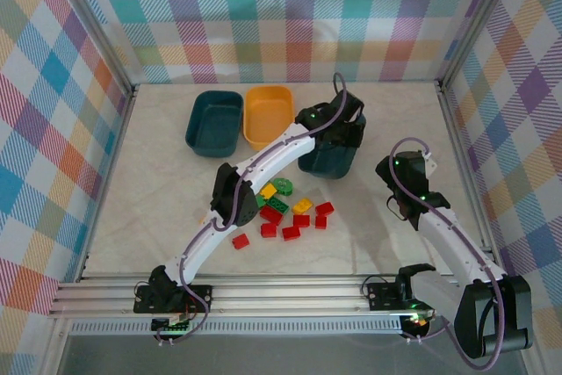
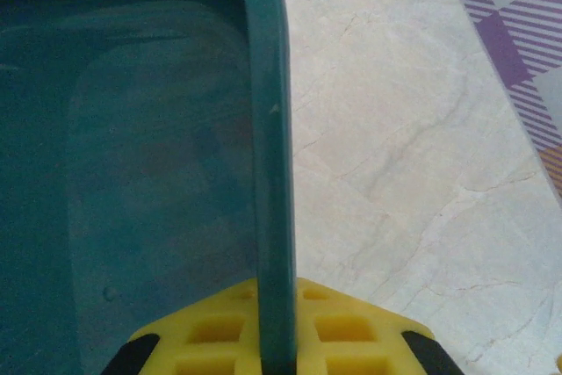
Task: Sort the legos into containers by color
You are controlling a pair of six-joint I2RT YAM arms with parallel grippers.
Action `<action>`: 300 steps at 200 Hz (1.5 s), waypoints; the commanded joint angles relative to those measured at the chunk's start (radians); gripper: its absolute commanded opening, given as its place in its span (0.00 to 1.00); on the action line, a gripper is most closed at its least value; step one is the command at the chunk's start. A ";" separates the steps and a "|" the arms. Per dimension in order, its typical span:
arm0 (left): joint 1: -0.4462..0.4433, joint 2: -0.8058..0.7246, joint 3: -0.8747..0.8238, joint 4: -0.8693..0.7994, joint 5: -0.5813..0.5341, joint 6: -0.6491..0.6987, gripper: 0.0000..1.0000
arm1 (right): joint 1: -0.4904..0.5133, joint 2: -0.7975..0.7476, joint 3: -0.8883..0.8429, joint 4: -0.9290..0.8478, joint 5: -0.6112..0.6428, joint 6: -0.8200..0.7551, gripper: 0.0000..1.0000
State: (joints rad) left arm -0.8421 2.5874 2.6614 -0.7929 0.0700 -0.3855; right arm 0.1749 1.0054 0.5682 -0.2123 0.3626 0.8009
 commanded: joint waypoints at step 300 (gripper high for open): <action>0.512 -0.322 -0.636 -0.013 -0.090 0.139 0.86 | 0.011 0.273 0.059 0.144 -0.301 -0.067 0.84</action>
State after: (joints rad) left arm -0.3374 2.2482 2.0380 -0.8116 -0.0566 -0.2741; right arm 0.1780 1.2808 0.5968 -0.0929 0.0837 0.7551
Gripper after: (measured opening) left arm 0.860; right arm 0.845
